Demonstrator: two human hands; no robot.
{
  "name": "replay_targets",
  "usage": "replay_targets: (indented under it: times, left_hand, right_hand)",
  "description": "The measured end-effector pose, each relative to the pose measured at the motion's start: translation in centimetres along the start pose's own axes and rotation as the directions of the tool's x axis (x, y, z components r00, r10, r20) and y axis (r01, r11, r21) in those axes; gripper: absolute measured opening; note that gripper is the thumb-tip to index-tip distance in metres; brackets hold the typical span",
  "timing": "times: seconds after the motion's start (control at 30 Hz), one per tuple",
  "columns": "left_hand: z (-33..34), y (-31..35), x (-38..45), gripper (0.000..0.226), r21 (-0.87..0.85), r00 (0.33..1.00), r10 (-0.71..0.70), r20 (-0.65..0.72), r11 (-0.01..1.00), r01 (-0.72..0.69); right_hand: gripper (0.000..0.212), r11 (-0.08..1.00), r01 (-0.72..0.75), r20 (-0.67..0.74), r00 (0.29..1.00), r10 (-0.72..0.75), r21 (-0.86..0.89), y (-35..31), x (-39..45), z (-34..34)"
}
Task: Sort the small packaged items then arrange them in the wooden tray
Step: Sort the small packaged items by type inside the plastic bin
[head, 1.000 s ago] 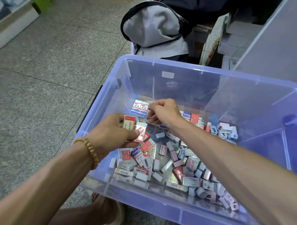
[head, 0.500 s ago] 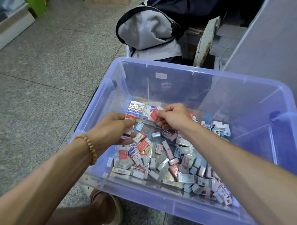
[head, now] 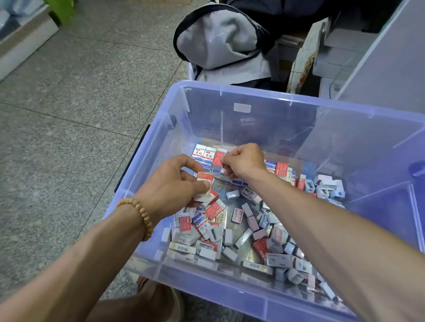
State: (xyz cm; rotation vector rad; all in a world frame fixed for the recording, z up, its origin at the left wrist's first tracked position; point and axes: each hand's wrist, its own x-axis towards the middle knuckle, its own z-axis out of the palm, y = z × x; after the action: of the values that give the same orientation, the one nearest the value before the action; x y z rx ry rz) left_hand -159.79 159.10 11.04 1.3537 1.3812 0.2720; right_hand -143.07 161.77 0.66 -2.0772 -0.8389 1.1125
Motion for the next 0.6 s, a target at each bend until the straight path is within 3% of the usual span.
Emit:
replay_targets:
  times: [0.27, 0.33, 0.47, 0.6]
  left_hand:
    - [-0.2, 0.1, 0.2, 0.024, 0.022, 0.998, 0.038, -0.04, 0.999, -0.037]
    - [0.0, 0.2, 0.5, 0.024, 0.018, 0.997, 0.047, -0.06, 0.999, -0.046]
    - [1.1, 0.7, 1.1, 0.02, 0.048, 0.993, 0.106, -0.051, 0.993, -0.104]
    - [2.3, 0.9, 2.0, 0.02, 0.079, 0.987, 0.159, -0.018, 0.984, -0.157]
  right_hand:
    - [0.028, 0.988, 0.076, -0.009, 0.997, -0.078, -0.132, -0.6, -1.1, -0.7]
    - [0.03, 0.994, 0.106, 0.058, 0.993, -0.103, -0.036, -1.1, -2.6, -1.8]
    - [0.03, 0.966, 0.022, 0.424, 0.896, -0.134, 0.259, -1.5, -6.3, -4.0]
    - [0.027, 0.929, 0.01, 0.442, 0.877, -0.186, 0.371, -0.6, -6.8, -5.8]
